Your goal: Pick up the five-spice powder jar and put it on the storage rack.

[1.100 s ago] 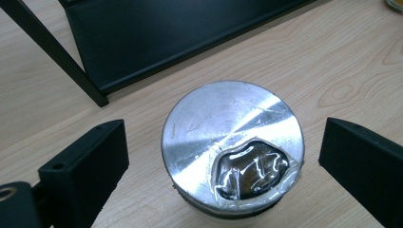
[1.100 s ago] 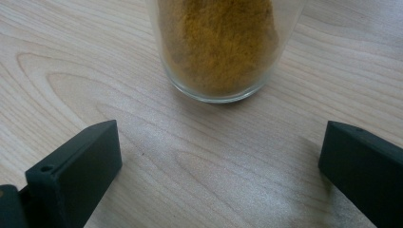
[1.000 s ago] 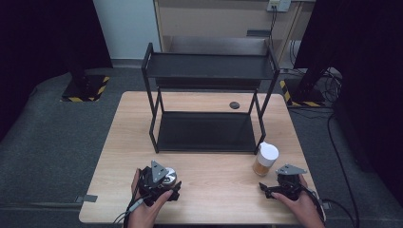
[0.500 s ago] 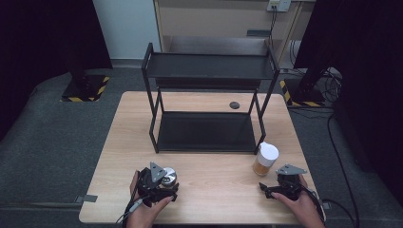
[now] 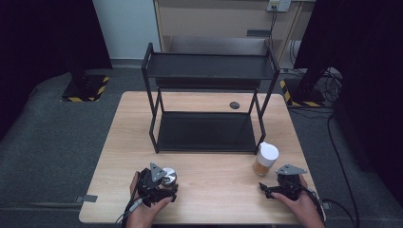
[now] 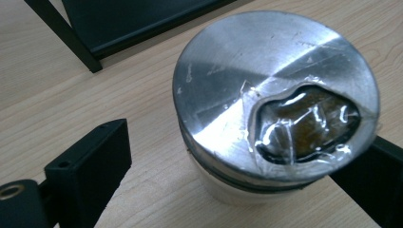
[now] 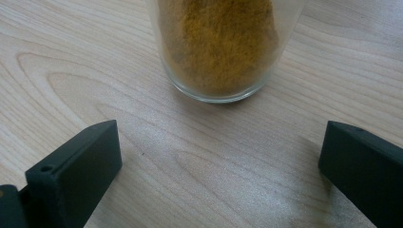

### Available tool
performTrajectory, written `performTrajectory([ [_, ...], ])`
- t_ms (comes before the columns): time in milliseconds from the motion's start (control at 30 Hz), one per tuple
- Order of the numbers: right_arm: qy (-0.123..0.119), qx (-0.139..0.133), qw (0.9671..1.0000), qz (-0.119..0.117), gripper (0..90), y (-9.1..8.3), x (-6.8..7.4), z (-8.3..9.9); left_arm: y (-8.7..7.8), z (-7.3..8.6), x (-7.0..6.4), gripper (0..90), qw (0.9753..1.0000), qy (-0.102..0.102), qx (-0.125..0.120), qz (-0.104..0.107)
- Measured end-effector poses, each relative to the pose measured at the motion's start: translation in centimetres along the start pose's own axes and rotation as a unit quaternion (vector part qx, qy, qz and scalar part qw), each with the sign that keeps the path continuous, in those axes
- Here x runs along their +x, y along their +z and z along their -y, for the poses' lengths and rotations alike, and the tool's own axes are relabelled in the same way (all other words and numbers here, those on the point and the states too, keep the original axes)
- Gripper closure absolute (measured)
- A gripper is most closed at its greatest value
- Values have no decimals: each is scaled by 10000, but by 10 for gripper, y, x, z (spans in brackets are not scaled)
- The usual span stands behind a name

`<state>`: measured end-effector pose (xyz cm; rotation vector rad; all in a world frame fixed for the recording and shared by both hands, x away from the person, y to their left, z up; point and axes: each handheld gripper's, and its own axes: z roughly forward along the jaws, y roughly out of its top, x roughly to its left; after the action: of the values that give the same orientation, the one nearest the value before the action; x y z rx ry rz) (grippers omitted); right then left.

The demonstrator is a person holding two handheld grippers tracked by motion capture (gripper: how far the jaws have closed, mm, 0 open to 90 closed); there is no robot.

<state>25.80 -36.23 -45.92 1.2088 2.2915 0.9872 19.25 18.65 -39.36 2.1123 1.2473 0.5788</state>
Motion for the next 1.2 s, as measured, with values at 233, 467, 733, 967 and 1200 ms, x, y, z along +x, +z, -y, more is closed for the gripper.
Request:
performTrajectory([
  [233, 0, 0, 10000, 0, 14, 0, 0, 0, 4, 1, 3, 60, 10000, -5, 27, 94],
  [467, 0, -1, 10000, 0, 14, 0, 0, 0, 9, 3, 4, 70, 9998, 14, 3, 205],
  [733, -2, 0, 10000, 0, 14, 0, 0, 0, 14, 4, 5, 117, 9997, -49, -42, 226],
  [967, -1, -1, 10000, 0, 14, 0, 0, 0, 17, 3, 7, 186, 9996, -16, -46, 281],
  [1200, -1, -1, 10000, 0, 14, 0, 0, 0, 19, 4, 13, 292, 9988, -59, -60, 477],
])
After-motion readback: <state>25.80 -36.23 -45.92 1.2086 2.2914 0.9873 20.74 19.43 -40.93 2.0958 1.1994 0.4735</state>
